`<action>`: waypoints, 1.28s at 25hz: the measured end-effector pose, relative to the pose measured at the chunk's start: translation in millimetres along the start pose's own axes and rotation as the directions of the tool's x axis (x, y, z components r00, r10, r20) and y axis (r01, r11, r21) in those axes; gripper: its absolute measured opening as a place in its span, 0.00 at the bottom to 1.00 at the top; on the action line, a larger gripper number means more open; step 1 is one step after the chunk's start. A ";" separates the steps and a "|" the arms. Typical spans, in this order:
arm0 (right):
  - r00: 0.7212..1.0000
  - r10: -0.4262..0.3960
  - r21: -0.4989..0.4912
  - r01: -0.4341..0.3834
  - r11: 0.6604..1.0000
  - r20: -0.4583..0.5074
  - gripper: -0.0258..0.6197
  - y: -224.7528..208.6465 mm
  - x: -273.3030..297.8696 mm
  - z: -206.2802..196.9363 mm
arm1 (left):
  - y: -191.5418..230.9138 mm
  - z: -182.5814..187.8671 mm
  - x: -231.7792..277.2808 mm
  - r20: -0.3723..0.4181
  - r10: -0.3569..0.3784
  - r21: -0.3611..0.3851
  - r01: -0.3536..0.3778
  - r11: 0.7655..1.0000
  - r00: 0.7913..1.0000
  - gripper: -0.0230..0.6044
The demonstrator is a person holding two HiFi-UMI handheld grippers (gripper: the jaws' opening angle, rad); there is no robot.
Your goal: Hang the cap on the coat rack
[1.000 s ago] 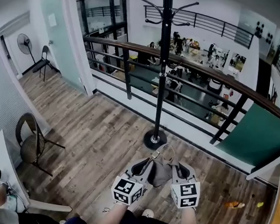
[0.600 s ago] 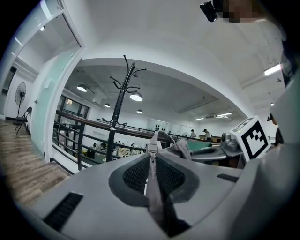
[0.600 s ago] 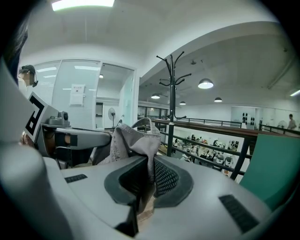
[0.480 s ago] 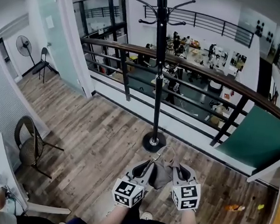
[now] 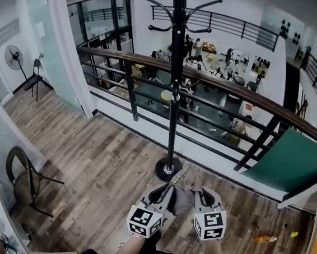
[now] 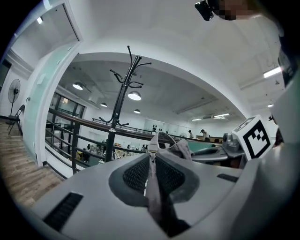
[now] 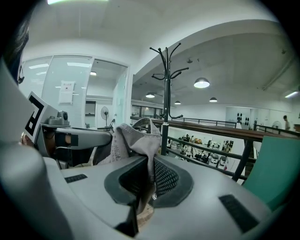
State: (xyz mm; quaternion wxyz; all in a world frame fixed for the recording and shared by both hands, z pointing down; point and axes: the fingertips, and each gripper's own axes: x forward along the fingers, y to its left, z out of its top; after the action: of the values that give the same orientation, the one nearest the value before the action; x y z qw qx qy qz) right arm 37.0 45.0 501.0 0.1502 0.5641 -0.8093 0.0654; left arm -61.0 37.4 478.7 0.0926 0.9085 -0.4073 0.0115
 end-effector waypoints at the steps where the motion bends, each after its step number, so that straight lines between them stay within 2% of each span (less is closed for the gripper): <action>1: 1.000 -0.007 0.002 0.007 1.000 -0.001 0.08 -2.2 12.2 3.4 | 10.3 1.9 8.5 0.001 -0.007 0.002 0.007 1.000 1.000 0.10; 8: 0.999 -0.037 0.025 0.037 0.999 -0.004 0.09 -16.7 92.8 35.0 | 79.6 26.9 65.6 0.005 -0.061 0.018 0.061 0.998 0.998 0.10; 16: 0.995 -0.101 0.022 0.101 0.995 -0.014 0.09 -33.7 149.9 57.3 | 123.2 46.9 112.3 0.006 -0.124 0.041 0.124 0.991 0.992 0.10; 28: 0.990 -0.144 0.054 0.144 0.988 -0.005 0.09 -59.8 175.8 63.9 | 135.5 53.4 151.4 0.001 -0.164 0.037 0.164 0.986 0.987 0.10; 32: 0.988 -0.146 0.041 0.144 0.989 0.042 0.09 -88.4 178.4 86.0 | 130.7 71.7 174.6 0.015 -0.132 0.023 0.132 0.991 0.991 0.10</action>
State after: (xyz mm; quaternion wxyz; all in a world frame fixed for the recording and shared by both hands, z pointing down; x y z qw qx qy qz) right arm 48.1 -169.4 470.5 0.1256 0.6255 -0.7680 0.0566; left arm -45.2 -189.3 445.9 0.0797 0.9345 -0.3469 0.0022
